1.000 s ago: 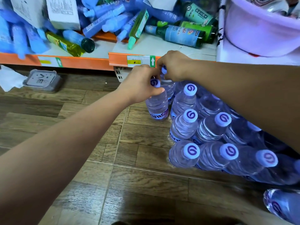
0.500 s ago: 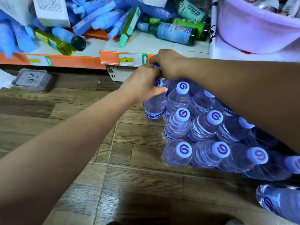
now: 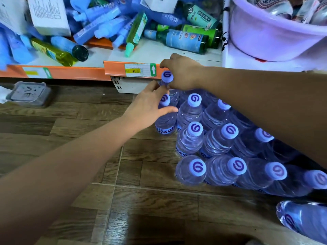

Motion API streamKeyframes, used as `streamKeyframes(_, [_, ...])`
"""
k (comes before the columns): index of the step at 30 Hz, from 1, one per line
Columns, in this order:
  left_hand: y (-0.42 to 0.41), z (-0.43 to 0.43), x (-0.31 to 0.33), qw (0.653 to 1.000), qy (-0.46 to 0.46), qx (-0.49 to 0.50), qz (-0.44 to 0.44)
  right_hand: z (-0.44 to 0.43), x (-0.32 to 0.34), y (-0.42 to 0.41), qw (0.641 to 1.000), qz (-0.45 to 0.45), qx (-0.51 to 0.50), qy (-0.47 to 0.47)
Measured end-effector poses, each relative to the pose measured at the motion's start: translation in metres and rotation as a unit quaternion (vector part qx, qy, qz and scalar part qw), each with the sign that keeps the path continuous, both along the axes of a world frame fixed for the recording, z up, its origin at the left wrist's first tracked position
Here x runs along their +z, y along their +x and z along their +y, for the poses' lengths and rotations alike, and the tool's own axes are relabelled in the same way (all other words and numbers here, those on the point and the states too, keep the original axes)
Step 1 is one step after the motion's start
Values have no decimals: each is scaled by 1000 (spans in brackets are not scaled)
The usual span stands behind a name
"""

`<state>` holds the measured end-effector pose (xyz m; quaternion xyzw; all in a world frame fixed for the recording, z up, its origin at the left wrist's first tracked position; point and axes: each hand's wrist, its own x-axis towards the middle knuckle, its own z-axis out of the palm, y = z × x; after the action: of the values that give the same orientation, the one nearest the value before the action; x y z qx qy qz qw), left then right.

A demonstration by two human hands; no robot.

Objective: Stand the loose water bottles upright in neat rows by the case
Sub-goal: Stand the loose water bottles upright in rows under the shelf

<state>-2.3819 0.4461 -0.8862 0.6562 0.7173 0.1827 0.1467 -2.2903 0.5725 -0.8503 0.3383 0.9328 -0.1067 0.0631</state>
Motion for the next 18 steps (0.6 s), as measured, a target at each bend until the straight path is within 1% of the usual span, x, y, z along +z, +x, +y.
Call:
streamKeyframes(3, [-6,0,6,996,-27,-32,77,4,7,11,999,30,-13,15])
streamKeyframes(5, [-12,3,12,992,-8,-15,127,4,13,23,999,36,-17,13])
streamKeyframes(8, [-19,18,21,987,64,40,139,3,24,46,1000,-3,-3,18])
streamKeyframes(10, [-18,28,28,989,78,37,124,-1,36,65,999,-37,-9,14])
streamKeyframes(12, [-14,34,33,992,57,9,112,-4,46,87,997,-69,-28,8])
streamKeyframes(14, [-3,32,40,992,15,-30,118,-7,57,108,994,-97,-49,-2])
streamKeyframes(16, [13,31,44,990,-47,-61,116,-9,67,133,992,-109,-64,-7])
streamKeyframes(18, [28,33,50,986,-83,-82,117,-8,70,156,992,-109,-60,-4])
